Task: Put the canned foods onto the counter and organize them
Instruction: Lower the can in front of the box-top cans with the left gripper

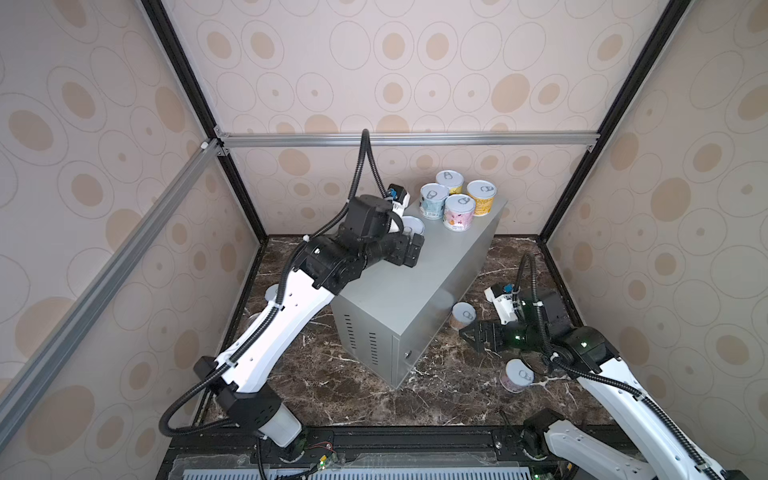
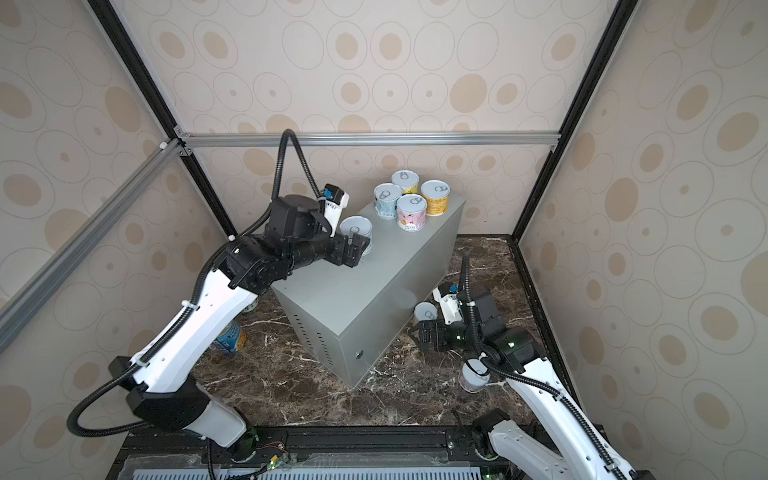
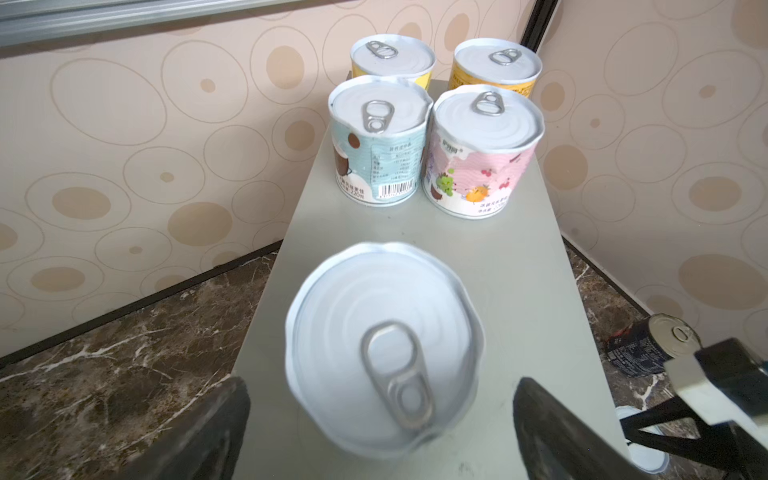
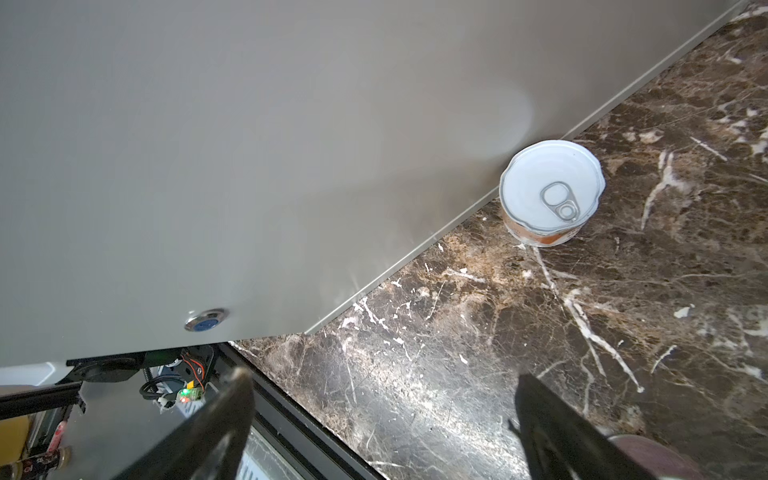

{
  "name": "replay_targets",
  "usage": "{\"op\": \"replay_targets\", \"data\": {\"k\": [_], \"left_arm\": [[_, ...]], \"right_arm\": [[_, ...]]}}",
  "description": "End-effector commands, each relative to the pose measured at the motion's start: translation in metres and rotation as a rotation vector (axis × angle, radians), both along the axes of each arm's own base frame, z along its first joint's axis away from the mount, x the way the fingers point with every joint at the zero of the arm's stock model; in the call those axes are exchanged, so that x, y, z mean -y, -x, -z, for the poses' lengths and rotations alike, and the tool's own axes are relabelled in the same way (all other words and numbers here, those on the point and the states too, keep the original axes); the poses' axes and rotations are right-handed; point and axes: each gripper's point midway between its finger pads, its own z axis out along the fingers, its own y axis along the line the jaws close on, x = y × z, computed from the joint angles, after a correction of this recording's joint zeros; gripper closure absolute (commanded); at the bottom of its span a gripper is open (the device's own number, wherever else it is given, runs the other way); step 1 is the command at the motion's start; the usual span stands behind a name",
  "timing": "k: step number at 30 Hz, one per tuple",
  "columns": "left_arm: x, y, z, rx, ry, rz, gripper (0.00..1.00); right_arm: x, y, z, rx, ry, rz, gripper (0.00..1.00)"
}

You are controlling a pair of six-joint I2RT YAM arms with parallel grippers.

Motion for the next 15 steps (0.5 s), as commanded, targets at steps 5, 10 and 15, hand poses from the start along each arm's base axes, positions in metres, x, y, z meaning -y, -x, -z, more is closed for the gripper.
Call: {"op": "replay_targets", "data": {"k": [5,10,15], "left_arm": [[-0.006,0.017,-0.016,0.157,0.159,0.026,0.01],[-0.003,0.016,-0.004,0.16,0.161,0.035,0.01],[0.002,0.009,-0.003,0.173,0.165,0.032,0.02]], "right_arm": [[0.002,0.002,0.007,-0.014,0.008,0.003,0.0],[0.001,0.001,0.011,-0.016,0.001,0.006,0.0],[0.001,0.002,0.013,-0.018,0.0,0.004,0.0]]}}
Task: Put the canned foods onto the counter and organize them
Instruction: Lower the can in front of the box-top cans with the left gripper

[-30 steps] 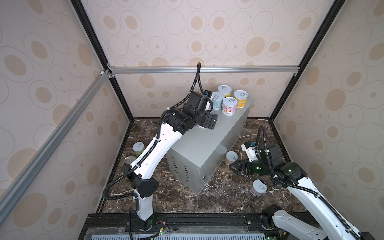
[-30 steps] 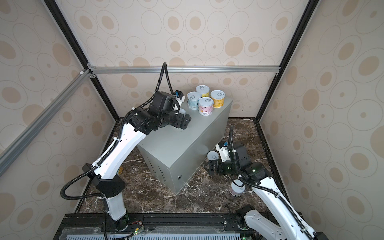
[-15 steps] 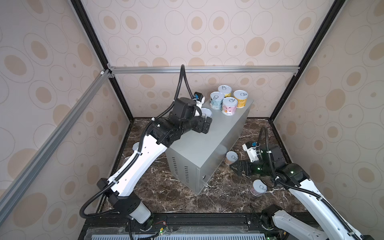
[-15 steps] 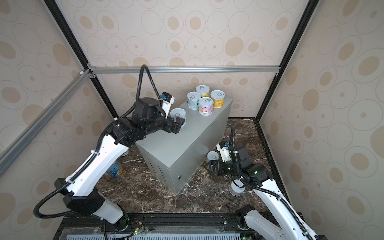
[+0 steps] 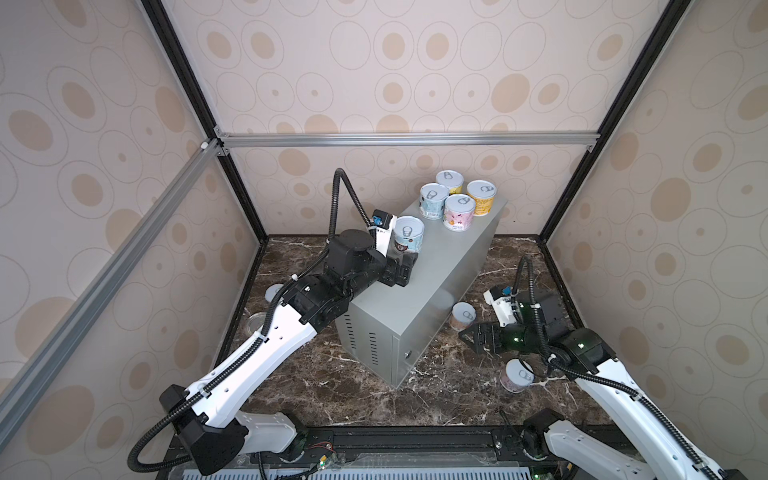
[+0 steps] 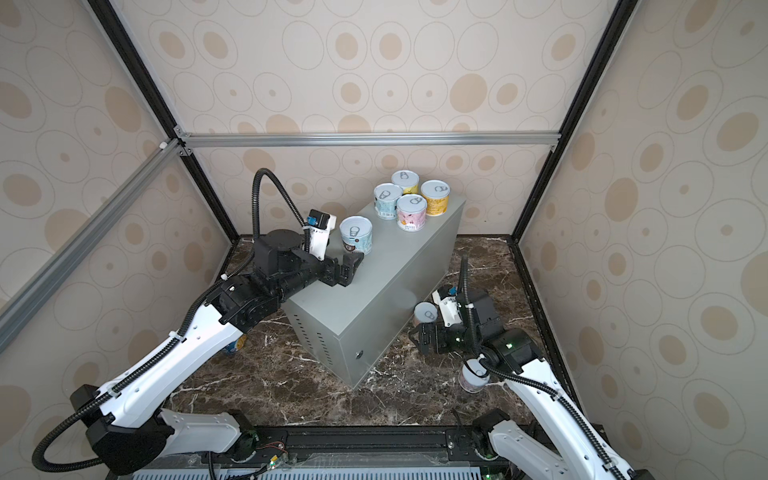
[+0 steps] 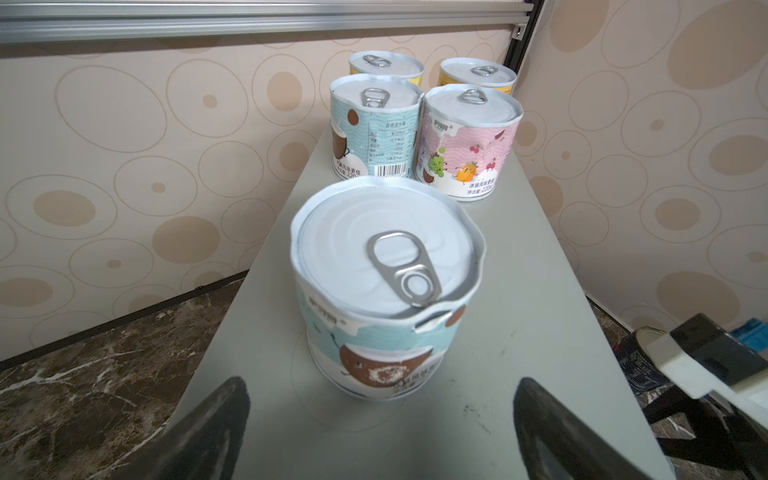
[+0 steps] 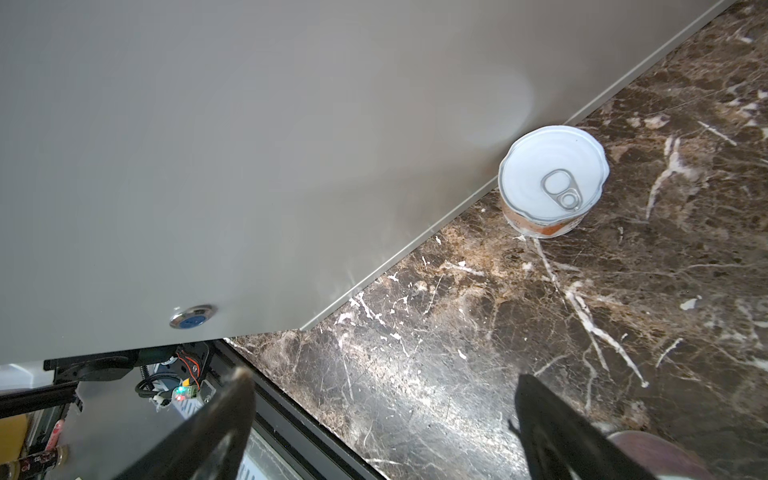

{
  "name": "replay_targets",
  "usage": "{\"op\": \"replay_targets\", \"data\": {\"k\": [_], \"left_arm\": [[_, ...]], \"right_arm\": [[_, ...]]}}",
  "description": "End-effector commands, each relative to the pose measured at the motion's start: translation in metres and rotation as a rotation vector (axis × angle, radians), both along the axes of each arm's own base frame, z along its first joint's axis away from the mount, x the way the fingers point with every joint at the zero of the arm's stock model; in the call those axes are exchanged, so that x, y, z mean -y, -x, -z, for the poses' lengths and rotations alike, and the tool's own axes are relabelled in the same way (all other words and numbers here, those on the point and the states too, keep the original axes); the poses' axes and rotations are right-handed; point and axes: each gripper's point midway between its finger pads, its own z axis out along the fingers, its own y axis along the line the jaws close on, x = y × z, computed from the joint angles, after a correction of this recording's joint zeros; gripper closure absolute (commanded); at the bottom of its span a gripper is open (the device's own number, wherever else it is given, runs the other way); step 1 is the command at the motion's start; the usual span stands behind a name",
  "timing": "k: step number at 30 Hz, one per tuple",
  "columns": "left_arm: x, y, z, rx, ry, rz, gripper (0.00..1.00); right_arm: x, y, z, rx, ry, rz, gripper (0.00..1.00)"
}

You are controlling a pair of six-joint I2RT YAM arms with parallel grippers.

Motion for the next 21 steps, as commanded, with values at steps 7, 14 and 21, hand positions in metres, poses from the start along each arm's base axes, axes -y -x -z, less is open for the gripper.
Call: {"op": "replay_targets", "data": {"k": [7,14,21], "left_arm": [[0.014,-0.015,-0.022,0.076,0.052,-0.006,0.07],[0.019,-0.03,-0.018,0.076,0.023,-0.036,0.14],[0.028,-0.043,-0.016,0.069,0.025,-0.041,0.25]], "right_arm": [[0.002,0.001,0.002,0.009,0.001,0.0,0.0],[0.002,0.002,0.002,0.015,0.007,-0.006,0.0],[0.002,0.002,0.002,0.021,0.007,-0.007,0.0]]}}
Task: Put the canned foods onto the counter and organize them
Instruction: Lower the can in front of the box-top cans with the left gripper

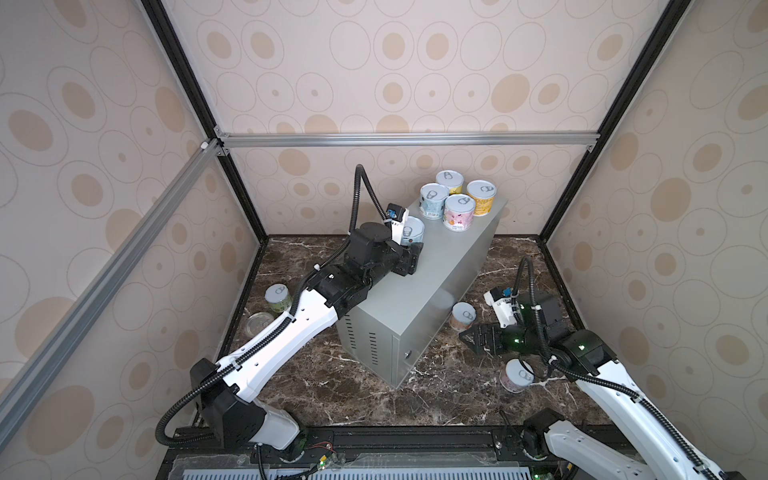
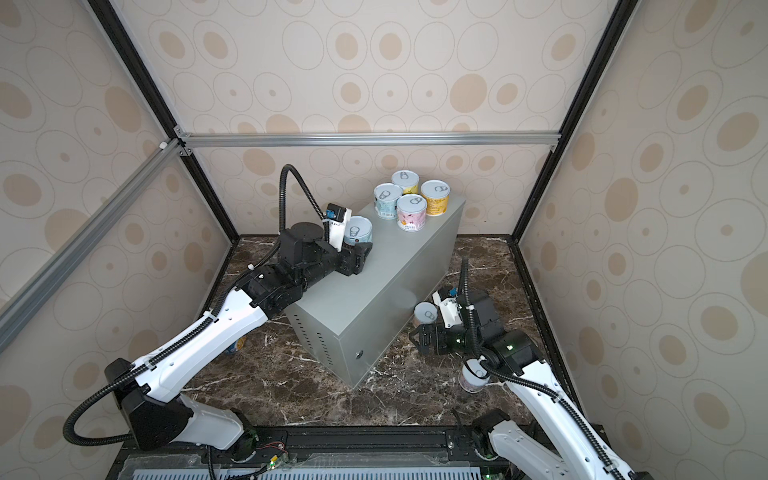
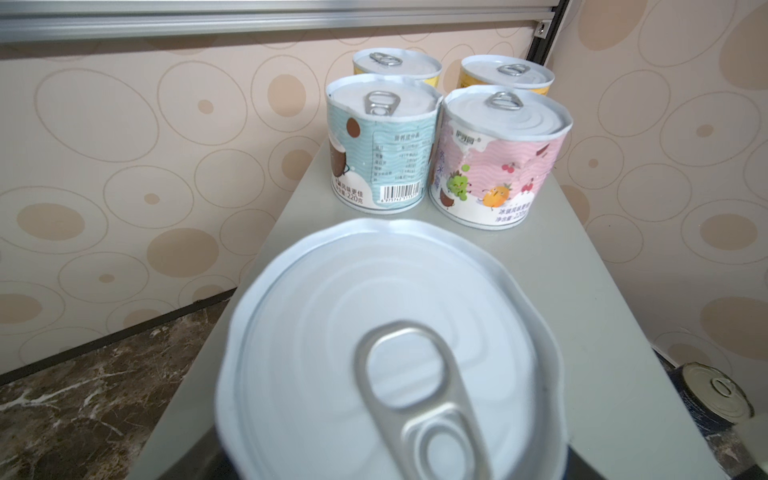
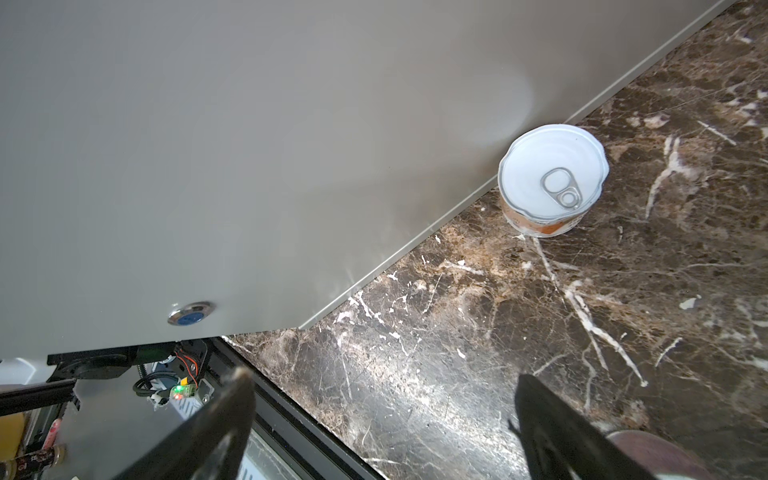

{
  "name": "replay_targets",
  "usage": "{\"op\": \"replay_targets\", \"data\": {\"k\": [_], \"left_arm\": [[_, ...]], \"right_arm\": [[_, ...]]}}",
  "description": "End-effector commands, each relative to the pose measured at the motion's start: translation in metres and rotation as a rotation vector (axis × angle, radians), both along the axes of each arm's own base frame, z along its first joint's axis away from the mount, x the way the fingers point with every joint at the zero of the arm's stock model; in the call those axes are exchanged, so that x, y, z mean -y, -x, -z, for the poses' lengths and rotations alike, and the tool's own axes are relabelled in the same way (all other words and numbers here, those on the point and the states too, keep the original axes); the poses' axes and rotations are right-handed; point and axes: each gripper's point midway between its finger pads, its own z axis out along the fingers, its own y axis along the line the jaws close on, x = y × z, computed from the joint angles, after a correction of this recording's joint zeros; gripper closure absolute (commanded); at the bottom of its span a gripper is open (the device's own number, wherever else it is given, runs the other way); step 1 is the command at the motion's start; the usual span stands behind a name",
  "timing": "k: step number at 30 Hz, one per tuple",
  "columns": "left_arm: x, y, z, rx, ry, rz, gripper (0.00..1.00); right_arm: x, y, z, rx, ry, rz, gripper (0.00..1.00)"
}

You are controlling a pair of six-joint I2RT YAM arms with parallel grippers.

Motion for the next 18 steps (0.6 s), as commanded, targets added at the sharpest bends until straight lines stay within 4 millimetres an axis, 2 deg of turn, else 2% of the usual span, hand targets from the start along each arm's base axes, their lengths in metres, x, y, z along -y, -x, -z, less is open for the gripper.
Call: {"op": "replay_targets", "data": {"k": [1,5,18], "left_arm": [[0.005,-0.006,-0.029,0.062,0.037,-0.002,0.26],[0.01,-0.016,-0.027,0.061,0.025,-0.004,0.32],[0.011,-0.061,-0.021,0.041,0.018,-0.05,0.36]], "right_arm": [[0.001,0.0,0.002,0.013,0.006,-0.007,0.0],[0.001,-0.001,0.001,0.018,0.005,-0.007,0.0],[-0.003,-0.005,0.009,0.012,0.002,-0.01,0.0]]}}
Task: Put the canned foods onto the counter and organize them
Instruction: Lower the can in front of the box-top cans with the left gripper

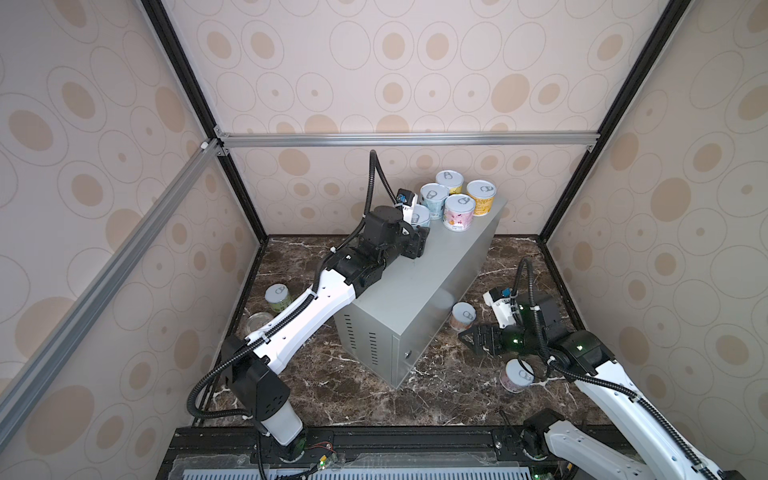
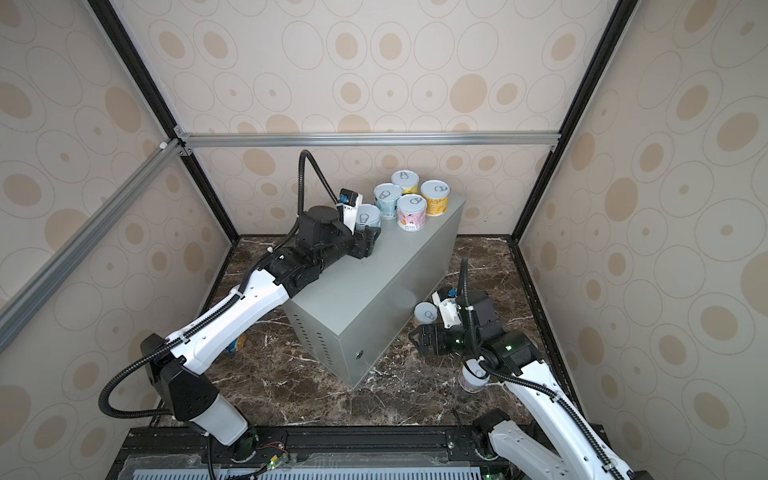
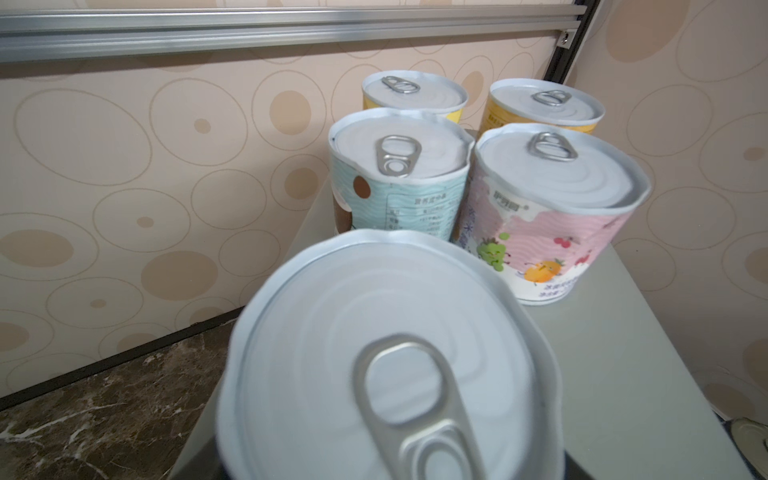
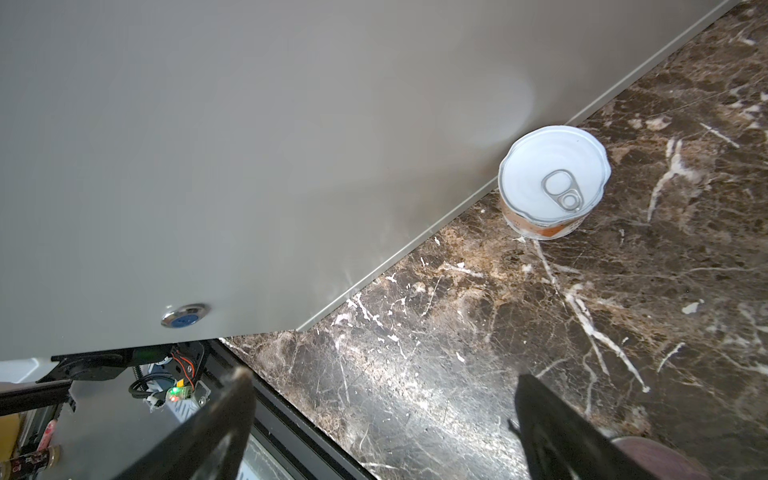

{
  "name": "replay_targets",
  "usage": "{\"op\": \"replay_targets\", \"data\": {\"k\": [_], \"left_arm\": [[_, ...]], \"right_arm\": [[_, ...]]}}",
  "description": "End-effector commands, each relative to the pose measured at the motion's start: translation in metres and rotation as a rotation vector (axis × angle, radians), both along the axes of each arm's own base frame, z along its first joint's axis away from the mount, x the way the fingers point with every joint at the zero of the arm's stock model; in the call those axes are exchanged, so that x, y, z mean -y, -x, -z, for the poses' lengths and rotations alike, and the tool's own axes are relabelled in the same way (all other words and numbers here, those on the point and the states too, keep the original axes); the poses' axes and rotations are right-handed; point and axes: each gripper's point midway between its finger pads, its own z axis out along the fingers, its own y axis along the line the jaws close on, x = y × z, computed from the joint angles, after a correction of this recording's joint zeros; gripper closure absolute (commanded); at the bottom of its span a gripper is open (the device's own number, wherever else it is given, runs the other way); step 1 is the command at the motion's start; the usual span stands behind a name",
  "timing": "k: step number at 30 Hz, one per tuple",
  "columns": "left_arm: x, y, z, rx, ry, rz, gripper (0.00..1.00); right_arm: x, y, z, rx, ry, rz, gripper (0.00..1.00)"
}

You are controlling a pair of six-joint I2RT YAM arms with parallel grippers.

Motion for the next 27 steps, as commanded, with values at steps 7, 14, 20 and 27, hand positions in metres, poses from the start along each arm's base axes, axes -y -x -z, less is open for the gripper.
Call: {"op": "replay_targets", "data": {"k": [7,14,20,27], "left_arm": [[0.003,-0.024,-0.011,0.014,0.016,0.005,0.36],[0.009,-0.024,-0.01,0.009,0.022,0.04,0.35],[0.014,-0.018,-0.01,-0.003,0.032,0.077,0.36],[0.012,-0.011,-0.011,0.0,0.043,0.09,0.36]], "right_arm": [[-0.005,-0.009,0.013,-0.005,0.004,-0.008,0.0],[-0.006,-0.013,0.016,-0.008,0.011,-0.011,0.0],[-0.006,-0.013,0.016,-0.006,0.011,-0.012,0.0],[-0.006,-0.013,0.017,-0.008,0.011,-0.011,0.0]]}}
